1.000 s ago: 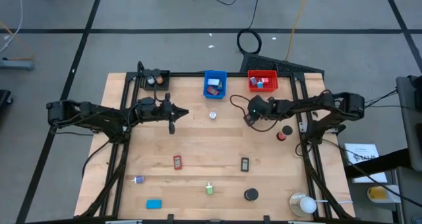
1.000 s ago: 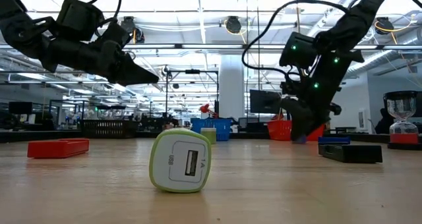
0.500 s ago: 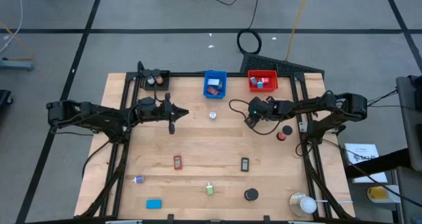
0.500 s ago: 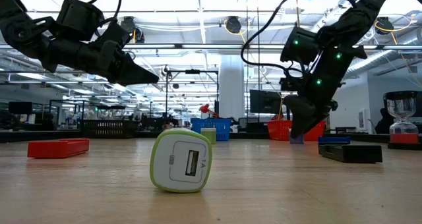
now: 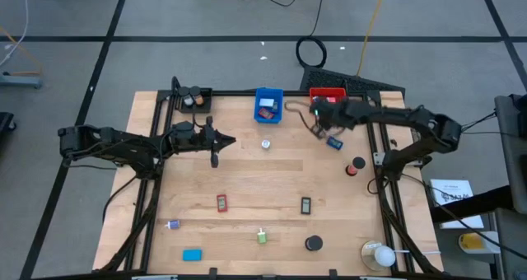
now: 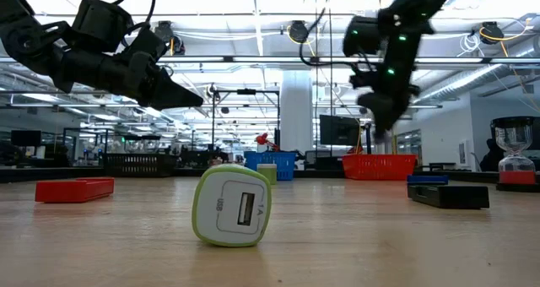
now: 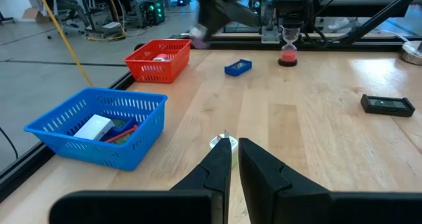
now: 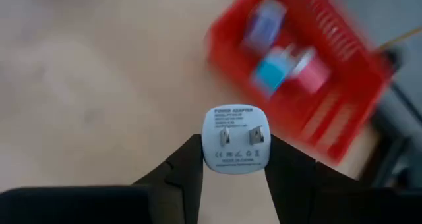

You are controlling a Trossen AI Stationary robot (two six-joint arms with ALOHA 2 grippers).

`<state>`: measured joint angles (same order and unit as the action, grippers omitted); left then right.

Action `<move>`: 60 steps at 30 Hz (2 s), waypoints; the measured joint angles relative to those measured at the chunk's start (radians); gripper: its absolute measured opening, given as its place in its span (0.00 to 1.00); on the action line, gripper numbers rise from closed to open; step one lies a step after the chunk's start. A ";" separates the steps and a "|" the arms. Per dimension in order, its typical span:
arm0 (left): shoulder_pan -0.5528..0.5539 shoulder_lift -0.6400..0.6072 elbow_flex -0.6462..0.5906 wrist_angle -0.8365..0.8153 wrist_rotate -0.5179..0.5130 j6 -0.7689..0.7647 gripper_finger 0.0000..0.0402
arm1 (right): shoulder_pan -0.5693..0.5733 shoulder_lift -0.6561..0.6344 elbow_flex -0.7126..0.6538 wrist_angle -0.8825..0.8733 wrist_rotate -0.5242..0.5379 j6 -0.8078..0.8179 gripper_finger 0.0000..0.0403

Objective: Pick & Place Office items
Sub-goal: Put the right purple charger adapter into the red basket, then put the red digital clock into the blue basket

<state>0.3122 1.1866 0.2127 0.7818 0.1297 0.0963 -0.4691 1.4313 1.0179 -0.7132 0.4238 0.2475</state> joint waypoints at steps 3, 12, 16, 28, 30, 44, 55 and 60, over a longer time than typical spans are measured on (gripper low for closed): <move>0.000 0.000 0.000 0.000 0.000 0.000 0.09 | -0.082 0.040 0.097 -0.034 -0.001 -0.125 0.31; 0.000 0.000 0.000 0.000 0.000 0.000 0.09 | -0.285 0.202 0.173 -0.096 0.024 -0.315 0.32; 0.000 0.000 0.000 0.000 0.000 0.000 0.09 | -0.331 0.260 0.173 -0.116 0.073 -0.387 0.32; 0.000 0.000 0.000 0.000 0.000 0.000 0.09 | -0.347 0.349 0.172 -0.097 0.069 -0.447 0.36; 0.000 0.000 0.000 0.000 0.000 0.000 0.09 | -0.347 0.348 0.172 -0.092 0.070 -0.445 0.39; 0.000 0.000 0.000 0.000 0.000 0.000 0.09 | -0.316 0.271 0.172 -0.107 0.075 -0.467 0.50; 0.000 0.000 0.000 0.000 0.000 0.000 0.09 | -0.302 0.061 0.170 -0.098 -0.002 -0.399 0.24; 0.000 0.000 0.000 0.000 0.000 0.000 0.09 | -0.297 -0.008 0.168 -0.064 -0.056 -0.369 0.07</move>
<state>0.3122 1.1866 0.2127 0.7817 0.1298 0.0963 -0.7658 1.4232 1.1862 -0.7771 0.3679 -0.1211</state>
